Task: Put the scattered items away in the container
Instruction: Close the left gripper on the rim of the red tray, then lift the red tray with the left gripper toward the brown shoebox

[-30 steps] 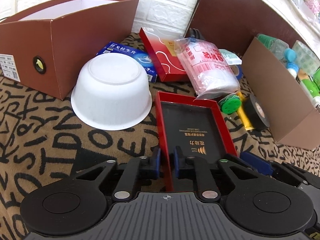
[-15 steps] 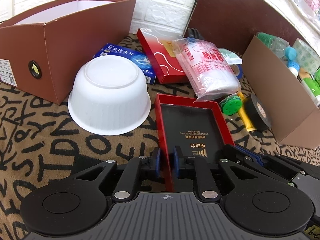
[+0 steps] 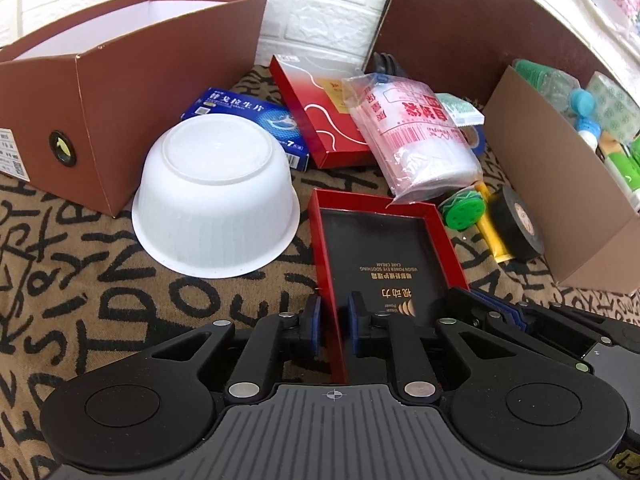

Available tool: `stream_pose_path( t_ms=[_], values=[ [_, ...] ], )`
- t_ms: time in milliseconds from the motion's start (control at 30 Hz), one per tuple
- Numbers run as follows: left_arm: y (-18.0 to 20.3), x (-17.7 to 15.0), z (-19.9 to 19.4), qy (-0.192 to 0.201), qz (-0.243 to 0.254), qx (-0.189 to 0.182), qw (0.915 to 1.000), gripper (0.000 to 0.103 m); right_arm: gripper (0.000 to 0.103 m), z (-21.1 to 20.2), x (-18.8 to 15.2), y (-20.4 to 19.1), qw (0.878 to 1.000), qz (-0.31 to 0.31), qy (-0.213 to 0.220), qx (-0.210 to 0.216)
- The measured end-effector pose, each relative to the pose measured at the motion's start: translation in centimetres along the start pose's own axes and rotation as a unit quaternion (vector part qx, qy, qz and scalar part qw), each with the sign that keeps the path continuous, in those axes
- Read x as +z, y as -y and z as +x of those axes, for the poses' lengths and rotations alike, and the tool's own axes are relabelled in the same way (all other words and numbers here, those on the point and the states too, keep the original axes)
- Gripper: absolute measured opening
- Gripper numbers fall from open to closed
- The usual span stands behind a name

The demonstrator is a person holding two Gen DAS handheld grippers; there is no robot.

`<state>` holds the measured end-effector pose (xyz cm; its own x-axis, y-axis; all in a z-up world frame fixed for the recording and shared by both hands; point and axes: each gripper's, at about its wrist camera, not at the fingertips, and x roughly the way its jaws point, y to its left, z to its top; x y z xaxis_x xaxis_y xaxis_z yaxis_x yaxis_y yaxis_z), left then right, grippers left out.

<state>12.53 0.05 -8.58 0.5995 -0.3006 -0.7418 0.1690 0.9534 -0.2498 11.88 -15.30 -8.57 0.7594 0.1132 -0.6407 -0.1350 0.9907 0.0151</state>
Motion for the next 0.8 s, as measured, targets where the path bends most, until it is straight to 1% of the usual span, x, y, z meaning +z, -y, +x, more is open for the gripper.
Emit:
stream_pose_path(
  t_ms=[33, 133, 200, 233, 300, 400, 433, 467, 500, 533, 600, 633, 767, 800],
  values=[
    [0.0, 0.0, 0.0, 0.0, 0.003, -0.002, 1.0, 0.018, 0.007, 0.0, 0.0, 0.0, 1.0, 0.001, 0.0, 0.0],
    [0.1, 0.0, 0.1, 0.0, 0.007, -0.002, 1.0, 0.024, 0.007, 0.1, 0.0, -0.1, 1.0, -0.001, -0.001, -0.002],
    [0.3, 0.0, 0.1, -0.003, 0.01, -0.001, 0.9999, 0.024, 0.007, 0.2, 0.1, -0.1, 1.0, -0.001, -0.002, -0.003],
    [0.4, 0.1, 0.1, -0.004, 0.013, 0.002, 0.9999, 0.014, 0.007, 0.2, 0.1, -0.1, 1.0, -0.001, -0.003, -0.003],
    [0.5, 0.1, 0.0, -0.007, 0.016, 0.008, 0.9998, 0.012, 0.007, 0.2, 0.2, 0.0, 1.0, -0.002, -0.006, -0.003],
    [0.5, 0.0, 0.0, -0.005, 0.017, 0.009, 0.9998, 0.012, 0.007, 0.1, 0.2, -0.1, 1.0, -0.006, -0.009, -0.003],
    [0.5, 0.0, 0.0, -0.004, 0.016, 0.009, 0.9998, 0.016, 0.007, 0.1, 0.2, 0.0, 1.0, -0.006, -0.009, -0.003],
    [0.5, 0.0, 0.1, -0.002, 0.014, 0.007, 0.9999, 0.026, 0.007, 0.1, 0.2, -0.1, 1.0, -0.006, -0.009, -0.003],
    [0.5, -0.1, 0.1, 0.0, 0.016, 0.005, 0.9999, 0.029, 0.007, 0.1, 0.2, -0.1, 1.0, -0.006, -0.009, -0.004],
    [0.6, -0.1, 0.1, 0.002, 0.021, 0.006, 0.9998, 0.03, 0.008, 0.1, 0.2, -0.1, 1.0, -0.006, -0.009, -0.006],
    [1.0, -0.2, 0.1, 0.005, 0.029, 0.013, 0.9995, 0.03, 0.008, 0.1, 0.1, -0.2, 1.0, -0.006, -0.007, -0.008],
    [1.1, -0.2, 0.0, 0.006, 0.035, 0.018, 0.9992, 0.017, 0.008, 0.1, 0.1, -0.3, 1.0, -0.008, -0.007, -0.01],
    [1.3, -0.3, 0.0, 0.007, 0.041, 0.024, 0.9988, 0.017, 0.008, 0.0, 0.2, -0.3, 1.0, -0.016, -0.012, -0.009],
    [1.3, -0.3, 0.0, 0.008, 0.04, 0.024, 0.9989, 0.02, 0.008, 0.0, 0.3, -0.3, 1.0, -0.016, -0.012, -0.009]
  ],
)
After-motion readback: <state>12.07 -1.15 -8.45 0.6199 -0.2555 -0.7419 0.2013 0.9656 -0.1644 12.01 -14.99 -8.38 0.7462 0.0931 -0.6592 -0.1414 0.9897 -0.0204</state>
